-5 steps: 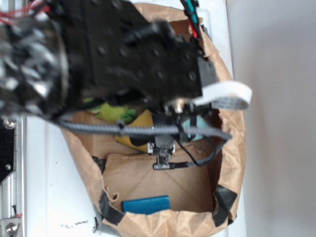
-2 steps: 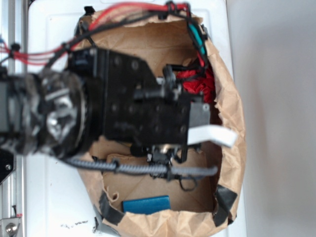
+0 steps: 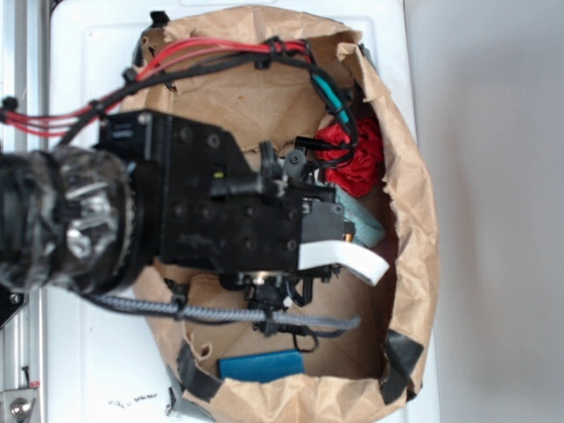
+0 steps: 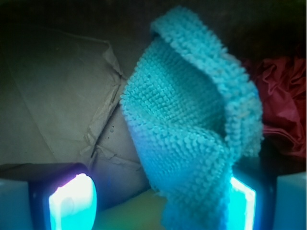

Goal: Grab the blue cloth.

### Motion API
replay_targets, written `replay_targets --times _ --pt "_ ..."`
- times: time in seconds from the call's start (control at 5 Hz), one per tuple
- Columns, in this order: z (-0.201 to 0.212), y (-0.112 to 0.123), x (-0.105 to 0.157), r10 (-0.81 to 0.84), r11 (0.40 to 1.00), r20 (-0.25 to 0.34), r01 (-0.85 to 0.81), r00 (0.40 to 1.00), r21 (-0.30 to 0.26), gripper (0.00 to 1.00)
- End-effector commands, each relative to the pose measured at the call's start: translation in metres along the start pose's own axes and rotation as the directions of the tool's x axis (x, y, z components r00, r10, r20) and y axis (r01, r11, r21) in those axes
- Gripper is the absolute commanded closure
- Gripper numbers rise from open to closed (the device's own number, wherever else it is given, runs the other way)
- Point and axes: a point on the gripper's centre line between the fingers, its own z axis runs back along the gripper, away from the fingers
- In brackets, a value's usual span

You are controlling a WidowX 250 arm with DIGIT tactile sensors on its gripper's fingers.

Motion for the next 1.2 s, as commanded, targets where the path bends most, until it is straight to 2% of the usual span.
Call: replay_targets --times 0.0,0.4,0.6,0.8,1.0 --pt "0.007 -0.005 0.024 0.057 0.997 0.053 -0.059 0.997 0.04 0.0" --pt "0.005 0.005 0.041 0.16 0.986 0.028 -0.161 0.987 0.038 0.0" --pt "0.002 0.005 0.041 0.17 0.985 0.024 -0.171 0.985 0.038 0.32" --pt "0.001 0.005 0.041 0.187 0.981 0.017 -0.188 0.982 0.042 1.0" --pt "-0.001 0.006 0.04 0.192 0.98 0.018 -0.193 0.981 0.057 1.0"
